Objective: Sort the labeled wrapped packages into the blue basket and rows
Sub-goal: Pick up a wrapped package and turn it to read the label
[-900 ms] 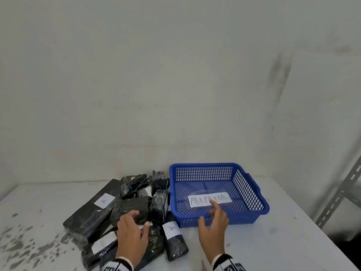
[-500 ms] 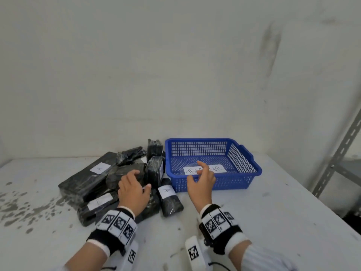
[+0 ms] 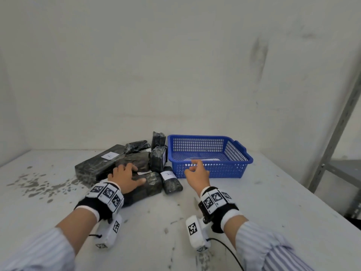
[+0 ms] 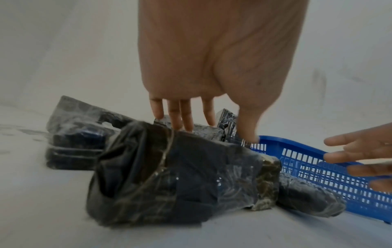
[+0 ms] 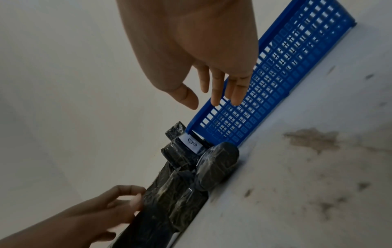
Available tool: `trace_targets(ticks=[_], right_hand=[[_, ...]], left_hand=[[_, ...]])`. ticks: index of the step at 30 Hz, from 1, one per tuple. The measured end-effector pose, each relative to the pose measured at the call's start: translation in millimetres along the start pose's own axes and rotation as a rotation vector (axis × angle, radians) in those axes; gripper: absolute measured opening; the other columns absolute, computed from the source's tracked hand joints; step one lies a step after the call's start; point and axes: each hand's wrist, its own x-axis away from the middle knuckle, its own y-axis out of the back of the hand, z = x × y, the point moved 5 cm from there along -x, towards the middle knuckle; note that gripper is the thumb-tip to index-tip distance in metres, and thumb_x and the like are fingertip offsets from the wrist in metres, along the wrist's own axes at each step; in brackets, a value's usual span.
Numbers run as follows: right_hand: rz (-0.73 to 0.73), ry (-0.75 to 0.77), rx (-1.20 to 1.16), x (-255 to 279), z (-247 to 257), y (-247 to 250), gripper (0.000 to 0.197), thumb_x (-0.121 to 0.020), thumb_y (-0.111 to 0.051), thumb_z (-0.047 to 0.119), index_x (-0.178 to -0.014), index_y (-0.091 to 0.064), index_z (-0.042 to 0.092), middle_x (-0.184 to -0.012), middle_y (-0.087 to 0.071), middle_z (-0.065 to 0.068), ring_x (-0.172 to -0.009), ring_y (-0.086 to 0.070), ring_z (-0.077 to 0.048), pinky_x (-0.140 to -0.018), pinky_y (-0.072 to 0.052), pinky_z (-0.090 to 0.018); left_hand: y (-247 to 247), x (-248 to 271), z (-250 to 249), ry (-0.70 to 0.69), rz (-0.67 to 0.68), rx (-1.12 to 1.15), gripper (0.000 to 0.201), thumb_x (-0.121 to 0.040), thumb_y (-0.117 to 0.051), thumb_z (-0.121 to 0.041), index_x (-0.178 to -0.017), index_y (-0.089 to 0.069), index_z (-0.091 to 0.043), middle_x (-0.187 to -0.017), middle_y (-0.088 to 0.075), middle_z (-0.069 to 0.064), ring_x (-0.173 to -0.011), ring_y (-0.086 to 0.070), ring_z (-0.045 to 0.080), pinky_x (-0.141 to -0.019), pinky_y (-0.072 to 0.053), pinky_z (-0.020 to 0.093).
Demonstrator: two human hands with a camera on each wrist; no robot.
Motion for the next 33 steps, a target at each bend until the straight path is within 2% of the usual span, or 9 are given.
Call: trace_targets(ticks=[6,12,15,18,22,24,27,30,33], right_hand=[[0.057,-0.005,0.006,19,-9,8,0.035,-0.097,-0.054,0.011,-0.131,-0.048,0.018,-0.097,-0.054,0.005,-0.127,-0.044,-0.027,-0.11,-0.039,-0.044],[0.169,0.073,-0.036,33,-10,21,0.035,-0.098,-0.059,0.016,-0.131,-0.049,0.021,-0.102,-0.059,0.005,-0.093,-0.055,-0.008,-0.089,-0.044,-0.03],[0.219,0.185,-0.037,30,2,28,0.04,-0.098,-0.061,0.019,-0.136,-0.05,0.025,-0.108,-0.064,0.005,-0.107,-0.06,-0.015,-0.101,-0.049,-0.039],[0.301,0.289,-0.099,25,16,28,0.054,-0.097,-0.062,0.013,-0.143,-0.045,0.033,-0.131,-0.058,0.002,-0.12,-0.058,-0.017,-0.096,-0.05,-0.031],[0.437,0.471,-0.145,14,38,23,0.081,-0.091,-0.06,-0.001,-0.146,-0.032,0.05,-0.159,-0.03,0.014,-0.139,-0.04,-0.012,-0.102,-0.045,-0.03],[0.497,0.54,-0.18,9,48,24,0.083,-0.089,-0.059,-0.005,-0.145,-0.033,0.05,-0.153,-0.038,0.016,-0.136,-0.045,-0.008,-0.104,-0.048,-0.03],[0.512,0.57,-0.159,-5,57,32,0.07,-0.093,-0.06,-0.005,-0.142,-0.042,0.042,-0.143,-0.051,0.01,-0.127,-0.056,-0.012,-0.104,-0.051,-0.033],[0.473,0.502,-0.208,-21,56,43,0.054,-0.094,-0.064,0.007,-0.141,-0.051,0.031,-0.129,-0.066,-0.007,-0.116,-0.066,-0.017,-0.095,-0.054,-0.027],[0.354,0.469,-0.273,-35,52,55,0.04,-0.096,-0.063,0.014,-0.135,-0.058,0.025,-0.111,-0.074,-0.009,-0.101,-0.072,-0.015,-0.086,-0.056,-0.022]], left_hand=[[-10,17,4,-0.053,0.138,-0.229,0.083,-0.074,-0.078,-0.047,-0.14,-0.03,-0.035,-0.142,-0.04,0.008,-0.131,-0.04,0.029,-0.107,-0.036,0.042],[4,13,9,-0.066,0.114,0.277,0.054,-0.071,-0.085,-0.023,-0.112,-0.05,-0.021,-0.116,-0.059,0.005,-0.097,-0.057,0.02,-0.08,-0.043,0.029],[26,12,0,-0.101,0.072,0.493,0.043,-0.074,-0.082,-0.033,-0.106,-0.055,-0.021,-0.106,-0.062,0.003,-0.088,-0.06,0.018,-0.071,-0.043,0.025],[44,8,-12,-0.109,0.084,0.716,0.066,-0.048,-0.081,-0.053,-0.104,-0.064,-0.022,-0.108,-0.068,0.008,-0.095,-0.064,0.025,-0.087,-0.05,0.033],[48,7,-41,-0.14,0.362,0.965,0.077,-0.044,-0.084,-0.03,-0.115,-0.063,-0.009,-0.092,-0.075,0.009,-0.073,-0.071,0.02,-0.065,-0.057,0.026],[48,3,-54,-0.157,0.464,0.977,0.072,-0.044,-0.088,-0.032,-0.11,-0.066,-0.013,-0.094,-0.075,0.007,-0.074,-0.071,0.018,-0.066,-0.057,0.026],[48,-3,-66,-0.111,0.509,1.055,0.025,-0.078,-0.064,-0.029,-0.097,-0.07,-0.013,-0.084,-0.075,0.009,-0.069,-0.072,0.022,-0.066,-0.058,0.028],[52,-9,-69,-0.126,0.495,1.231,0.033,-0.077,-0.059,-0.042,-0.079,-0.077,-0.014,-0.08,-0.074,0.01,-0.069,-0.071,0.025,-0.067,-0.058,0.035],[58,-16,-67,-0.234,0.447,1.405,0.053,-0.056,-0.084,-0.046,-0.098,-0.073,-0.017,-0.101,-0.072,0.008,-0.09,-0.071,0.028,-0.073,-0.059,0.05]])
